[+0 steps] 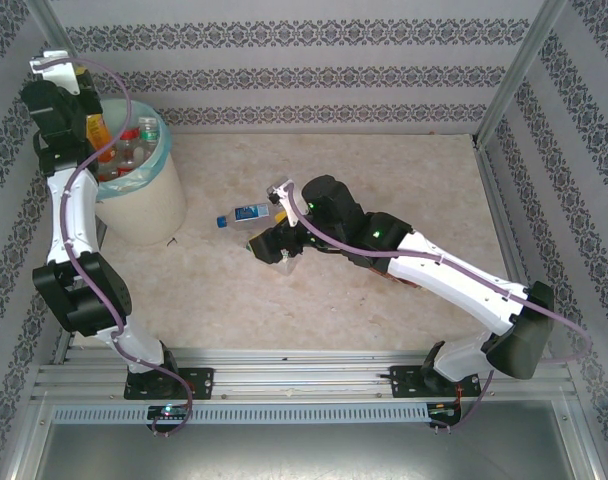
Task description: Put the plastic bottles in the bin
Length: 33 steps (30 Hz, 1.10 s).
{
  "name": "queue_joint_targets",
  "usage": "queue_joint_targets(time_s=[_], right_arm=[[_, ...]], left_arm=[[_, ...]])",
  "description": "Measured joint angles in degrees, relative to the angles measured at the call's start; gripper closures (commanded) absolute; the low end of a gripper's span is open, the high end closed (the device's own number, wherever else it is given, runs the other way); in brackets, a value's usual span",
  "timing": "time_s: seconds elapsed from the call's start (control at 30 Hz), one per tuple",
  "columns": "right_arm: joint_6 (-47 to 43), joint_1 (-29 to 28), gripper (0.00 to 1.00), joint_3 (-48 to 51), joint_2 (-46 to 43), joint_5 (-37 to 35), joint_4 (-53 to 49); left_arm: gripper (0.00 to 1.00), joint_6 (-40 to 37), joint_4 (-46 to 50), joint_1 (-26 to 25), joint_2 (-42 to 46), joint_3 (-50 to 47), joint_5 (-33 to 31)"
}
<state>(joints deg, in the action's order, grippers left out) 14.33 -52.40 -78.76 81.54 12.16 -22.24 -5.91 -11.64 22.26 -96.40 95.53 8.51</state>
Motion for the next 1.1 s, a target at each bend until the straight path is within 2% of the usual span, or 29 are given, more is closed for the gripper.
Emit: queue_joint_targets(time_s=[0.27, 0.6, 0.9, 1.1], right_arm=[[-0.17, -0.63, 0.12, -0.07, 0.81, -0.66, -0.24], [-0.17, -1.11, 0.12, -0.15, 2.34, -0.59, -0.24], [-0.17, -1.88, 0.13, -0.15, 3.43, -0.26, -0.22], [-0.17, -1.88, 0.13, -0.15, 3.50, 0.13, -0.22]], left_arm=[[1.00, 1.49, -8.55, 0.85, -0.39, -5.55, -0.63], [1.00, 2.14, -14.32, 1.11, 5.05, -16.70, -1.05], [1.00, 4.17, -13.33, 0.42, 9.31, -20.79, -1.57], [1.00, 8.66, -10.08, -0.15, 10.95, -21.16, -3.43]])
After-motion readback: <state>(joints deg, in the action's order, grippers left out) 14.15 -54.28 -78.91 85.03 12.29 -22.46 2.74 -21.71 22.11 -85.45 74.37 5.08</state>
